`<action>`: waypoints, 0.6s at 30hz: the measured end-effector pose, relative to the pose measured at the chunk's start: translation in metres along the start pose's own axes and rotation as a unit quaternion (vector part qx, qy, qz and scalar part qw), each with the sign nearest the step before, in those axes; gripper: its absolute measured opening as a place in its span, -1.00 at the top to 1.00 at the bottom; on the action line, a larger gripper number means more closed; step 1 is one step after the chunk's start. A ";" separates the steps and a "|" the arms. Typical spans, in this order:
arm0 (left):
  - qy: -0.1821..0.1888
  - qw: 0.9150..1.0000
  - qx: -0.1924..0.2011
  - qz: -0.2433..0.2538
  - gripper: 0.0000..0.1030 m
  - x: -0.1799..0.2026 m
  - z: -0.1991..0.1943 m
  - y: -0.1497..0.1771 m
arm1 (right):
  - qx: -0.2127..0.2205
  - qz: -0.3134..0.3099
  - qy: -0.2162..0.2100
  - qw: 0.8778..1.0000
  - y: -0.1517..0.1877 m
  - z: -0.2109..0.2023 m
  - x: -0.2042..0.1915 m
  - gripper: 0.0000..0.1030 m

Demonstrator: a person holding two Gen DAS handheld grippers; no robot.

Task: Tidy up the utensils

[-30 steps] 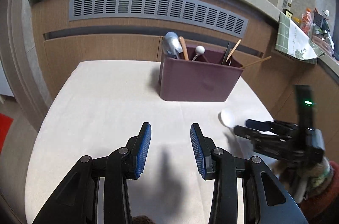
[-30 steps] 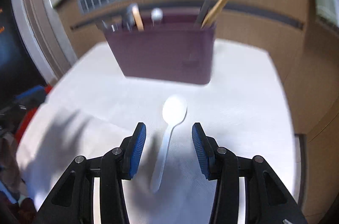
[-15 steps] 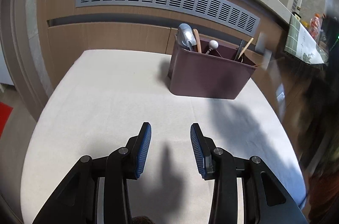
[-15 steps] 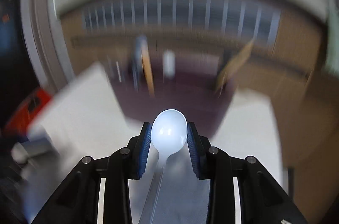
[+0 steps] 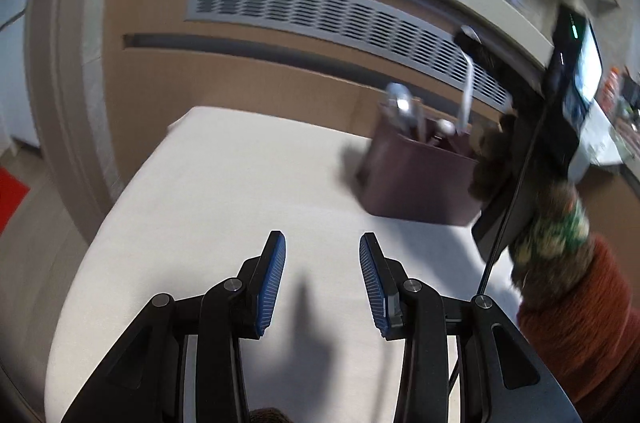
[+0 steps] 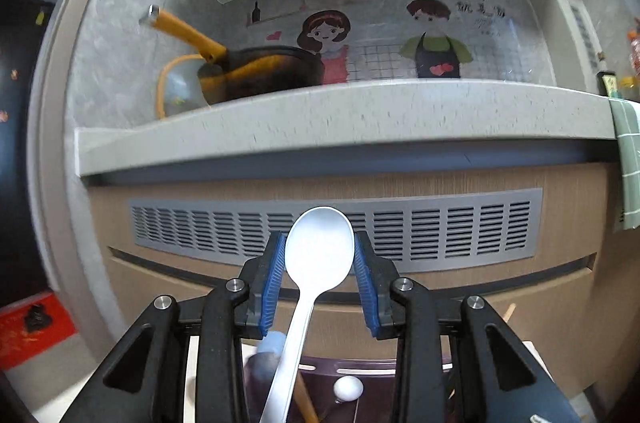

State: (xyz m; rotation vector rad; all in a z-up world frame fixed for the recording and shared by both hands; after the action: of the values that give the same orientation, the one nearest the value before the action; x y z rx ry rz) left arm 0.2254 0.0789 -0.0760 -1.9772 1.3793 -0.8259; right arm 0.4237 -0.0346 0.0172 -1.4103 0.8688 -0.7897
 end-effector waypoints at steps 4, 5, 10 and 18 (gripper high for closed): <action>-0.015 1.000 0.003 -0.017 0.23 -0.010 0.007 0.001 | -0.008 -0.003 0.017 1.000 0.021 0.012 0.007 0.37; -0.017 1.000 0.005 -0.017 0.23 -0.010 0.007 0.001 | -0.014 -0.005 0.014 1.000 0.024 0.013 0.007 0.36; -0.022 1.000 0.013 -0.008 0.23 -0.003 -0.001 0.005 | -0.065 0.024 -0.040 0.997 0.035 -0.007 0.011 0.22; -0.026 0.998 0.040 0.043 0.23 0.030 -0.042 0.021 | -0.143 0.058 -0.073 0.985 0.052 -0.133 0.001 0.18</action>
State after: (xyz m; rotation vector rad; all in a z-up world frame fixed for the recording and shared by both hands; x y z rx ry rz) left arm 0.1889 0.0396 -0.0600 -1.8538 1.3699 -0.7732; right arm 0.3052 -0.0989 -0.0306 -1.6306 0.9673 -0.4786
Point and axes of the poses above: each gripper's, at about its wrist camera, not at the fingertips, and z roughly the way its jaws point, x to its right, y to its underside, the point moved 8 cm from there along z, roughly the way its jaws point, and after that the axes turned 12 degrees about -y, right-handed, at the moved point
